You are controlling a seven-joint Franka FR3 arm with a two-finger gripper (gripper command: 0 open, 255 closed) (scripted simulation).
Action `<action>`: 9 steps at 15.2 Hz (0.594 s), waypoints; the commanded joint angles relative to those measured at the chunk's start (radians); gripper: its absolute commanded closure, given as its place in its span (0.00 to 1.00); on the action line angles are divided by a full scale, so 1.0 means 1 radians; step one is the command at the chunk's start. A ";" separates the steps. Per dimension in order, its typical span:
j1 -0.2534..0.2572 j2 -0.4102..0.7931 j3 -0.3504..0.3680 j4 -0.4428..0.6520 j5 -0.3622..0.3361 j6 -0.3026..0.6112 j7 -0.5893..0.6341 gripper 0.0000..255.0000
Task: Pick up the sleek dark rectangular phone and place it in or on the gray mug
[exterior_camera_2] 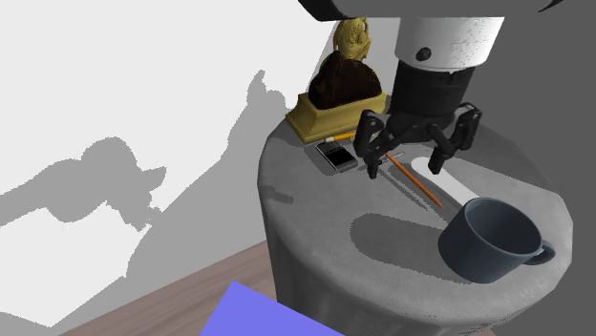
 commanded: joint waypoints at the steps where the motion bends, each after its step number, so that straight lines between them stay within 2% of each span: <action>1: 0.021 0.070 -0.006 0.028 0.007 0.058 -0.059 0.00; 9: 0.095 0.315 0.005 0.139 0.058 0.243 -0.273 0.00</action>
